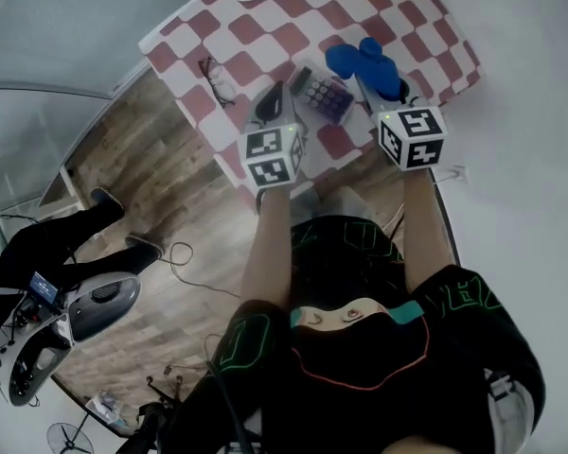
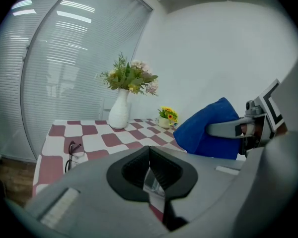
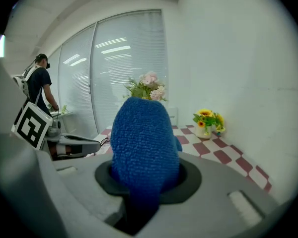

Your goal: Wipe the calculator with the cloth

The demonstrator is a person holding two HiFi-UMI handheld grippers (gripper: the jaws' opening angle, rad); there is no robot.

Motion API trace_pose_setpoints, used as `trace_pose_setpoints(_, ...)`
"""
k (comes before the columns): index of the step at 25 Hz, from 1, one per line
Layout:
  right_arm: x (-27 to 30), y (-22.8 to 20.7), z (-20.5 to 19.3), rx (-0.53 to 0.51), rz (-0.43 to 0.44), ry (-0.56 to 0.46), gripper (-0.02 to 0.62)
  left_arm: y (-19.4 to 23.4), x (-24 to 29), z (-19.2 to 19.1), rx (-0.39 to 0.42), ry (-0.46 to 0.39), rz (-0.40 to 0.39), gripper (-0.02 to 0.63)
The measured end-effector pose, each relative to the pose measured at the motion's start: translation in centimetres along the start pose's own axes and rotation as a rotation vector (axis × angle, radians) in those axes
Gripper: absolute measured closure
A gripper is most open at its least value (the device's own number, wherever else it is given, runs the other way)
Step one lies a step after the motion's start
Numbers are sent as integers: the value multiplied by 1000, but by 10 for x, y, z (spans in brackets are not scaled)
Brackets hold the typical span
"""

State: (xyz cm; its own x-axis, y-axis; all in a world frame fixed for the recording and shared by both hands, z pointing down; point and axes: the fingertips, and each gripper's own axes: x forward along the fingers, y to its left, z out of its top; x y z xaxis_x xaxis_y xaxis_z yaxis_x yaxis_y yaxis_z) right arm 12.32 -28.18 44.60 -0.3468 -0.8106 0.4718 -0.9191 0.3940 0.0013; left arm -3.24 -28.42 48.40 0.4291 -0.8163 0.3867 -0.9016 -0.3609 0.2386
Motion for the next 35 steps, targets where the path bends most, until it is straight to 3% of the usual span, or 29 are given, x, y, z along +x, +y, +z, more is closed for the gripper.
trace_pose_setpoints(5, 46, 17, 22, -54, 107, 34, 483, 29, 0, 17, -51, -15, 83, 595)
trace_pose_setpoints(9, 82, 38, 24, -147, 241, 68, 483, 45, -5, 11, -112, -20, 183, 595)
trace_pose_setpoints(14, 114, 70, 14, -389, 434, 72, 483, 54, -6, -1, -163, -24, 323, 595)
trace_pose_setpoints(18, 123, 98, -6, -565, 623, 50, 483, 47, -16, -17, -208, -15, 430, 595)
trace_pose_setpoints(22, 119, 118, -31, -736, 755, 39, 483, 36, -29, -33, -235, -6, 507, 595)
trace_pose_setpoints(26, 114, 134, -48, -894, 850, 23, 482, 27, -40, -38, -257, -6, 555, 595)
trace_pose_setpoints(32, 104, 136, -63, -1088, 925, -56, 482, 10, -42, -38, -259, -22, 586, 595)
trace_pose_setpoints(35, 95, 134, -67, -1144, 965, -78, 480, 3, -46, -36, -251, -27, 597, 595)
